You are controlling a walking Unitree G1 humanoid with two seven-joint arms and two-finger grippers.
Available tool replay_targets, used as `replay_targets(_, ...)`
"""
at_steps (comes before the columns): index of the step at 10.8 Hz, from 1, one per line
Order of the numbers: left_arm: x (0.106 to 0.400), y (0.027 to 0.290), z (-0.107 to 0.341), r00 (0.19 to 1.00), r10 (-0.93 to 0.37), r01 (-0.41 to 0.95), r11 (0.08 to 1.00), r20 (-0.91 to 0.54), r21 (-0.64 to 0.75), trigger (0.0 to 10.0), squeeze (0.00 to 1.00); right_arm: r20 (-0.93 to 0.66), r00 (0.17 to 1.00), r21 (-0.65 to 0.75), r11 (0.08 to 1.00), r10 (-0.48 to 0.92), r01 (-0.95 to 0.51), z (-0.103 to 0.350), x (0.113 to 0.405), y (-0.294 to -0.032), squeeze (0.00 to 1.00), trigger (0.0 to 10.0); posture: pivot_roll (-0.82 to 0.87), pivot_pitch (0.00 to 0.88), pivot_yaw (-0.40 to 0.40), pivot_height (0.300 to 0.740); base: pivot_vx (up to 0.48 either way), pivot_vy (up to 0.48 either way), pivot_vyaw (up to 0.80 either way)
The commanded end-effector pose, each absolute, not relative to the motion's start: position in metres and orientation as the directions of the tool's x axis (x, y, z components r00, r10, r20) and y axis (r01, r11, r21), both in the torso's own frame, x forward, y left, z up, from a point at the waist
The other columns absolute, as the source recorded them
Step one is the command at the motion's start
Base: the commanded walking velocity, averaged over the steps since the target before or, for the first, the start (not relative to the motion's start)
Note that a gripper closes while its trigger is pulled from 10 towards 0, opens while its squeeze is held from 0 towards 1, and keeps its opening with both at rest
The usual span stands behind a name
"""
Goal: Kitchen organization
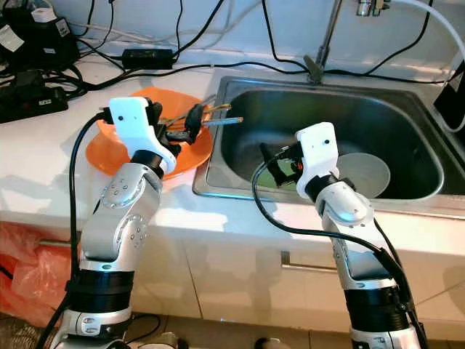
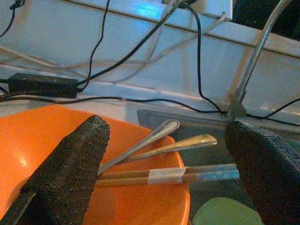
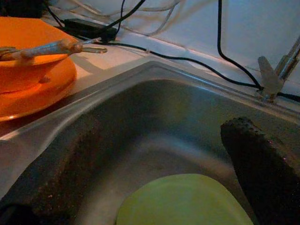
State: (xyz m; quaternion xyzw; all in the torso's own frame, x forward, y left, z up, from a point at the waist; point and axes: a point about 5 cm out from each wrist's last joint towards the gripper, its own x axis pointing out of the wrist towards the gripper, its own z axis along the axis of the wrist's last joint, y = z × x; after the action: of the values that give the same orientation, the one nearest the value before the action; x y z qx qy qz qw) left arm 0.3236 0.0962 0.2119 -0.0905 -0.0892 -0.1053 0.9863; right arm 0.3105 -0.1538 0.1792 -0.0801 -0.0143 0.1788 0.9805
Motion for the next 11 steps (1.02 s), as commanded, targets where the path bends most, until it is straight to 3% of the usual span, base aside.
replay_targets(1,0.3231,0.0948,0.2152,0.96,-0.188,0.223,0.962,0.209,-0.157,10.0,0.0,0.019,0.934,-0.178,0.92,0.357,-0.349,0.1841,0.3118,-0.1536,0.0,10.0,0.09,0.018,-0.009,0.74,0.0,-0.386,0.0)
replay_targets(3,0.3232,0.095,0.2144,0.961,-0.187,0.22,0.962,0.204,-0.158,10.0,0.0,0.018,0.934,-0.178,0.92,0.357,-0.348,0.1837,0.3118,-0.1534,0.0,10.0,0.09,0.018,-0.008,0.74,0.0,-0.379,0.0)
replay_targets(11,0.3256,0.1008,0.2141,0.97,-0.151,0.191,0.959,0.191,-0.211,10.0,0.0,0.034,0.934,-0.184,0.921,0.357,-0.345,0.1856,0.313,-0.1529,0.0,10.0,0.09,0.025,-0.011,0.74,0.0,0.0,0.0)
